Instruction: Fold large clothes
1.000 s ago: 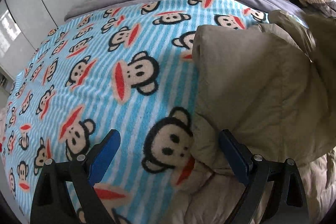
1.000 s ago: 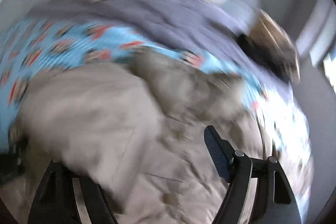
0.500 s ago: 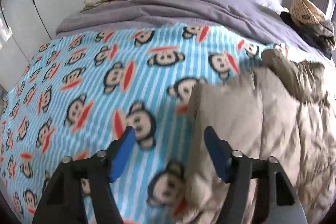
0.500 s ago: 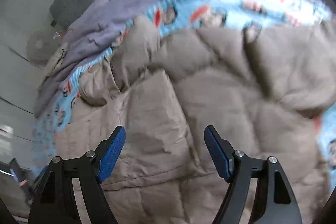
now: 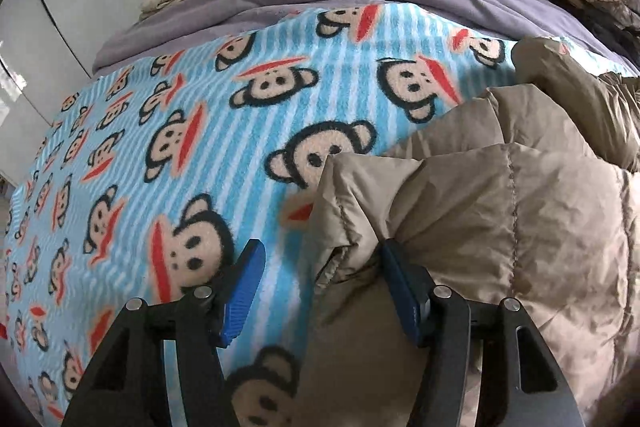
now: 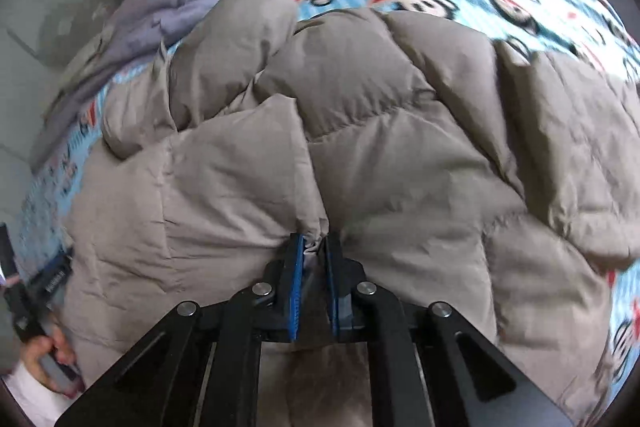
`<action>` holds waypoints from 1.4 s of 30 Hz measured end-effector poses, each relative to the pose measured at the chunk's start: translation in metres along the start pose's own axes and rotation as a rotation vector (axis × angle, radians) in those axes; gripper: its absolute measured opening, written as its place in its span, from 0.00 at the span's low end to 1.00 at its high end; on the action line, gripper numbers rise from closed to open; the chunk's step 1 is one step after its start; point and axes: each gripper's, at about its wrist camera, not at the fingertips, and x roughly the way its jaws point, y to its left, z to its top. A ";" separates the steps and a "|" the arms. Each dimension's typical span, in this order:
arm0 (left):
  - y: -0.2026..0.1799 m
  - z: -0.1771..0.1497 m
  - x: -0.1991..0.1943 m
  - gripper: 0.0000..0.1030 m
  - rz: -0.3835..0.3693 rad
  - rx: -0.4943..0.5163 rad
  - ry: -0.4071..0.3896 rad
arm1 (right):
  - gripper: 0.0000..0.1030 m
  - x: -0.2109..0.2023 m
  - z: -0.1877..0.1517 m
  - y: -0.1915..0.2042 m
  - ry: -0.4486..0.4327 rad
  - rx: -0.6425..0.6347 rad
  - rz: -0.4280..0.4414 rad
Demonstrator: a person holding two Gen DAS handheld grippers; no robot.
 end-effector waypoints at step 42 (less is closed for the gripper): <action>-0.230 -0.086 -0.158 0.96 -0.323 0.299 0.105 | 0.77 -0.113 -0.105 -0.183 -0.024 0.366 0.133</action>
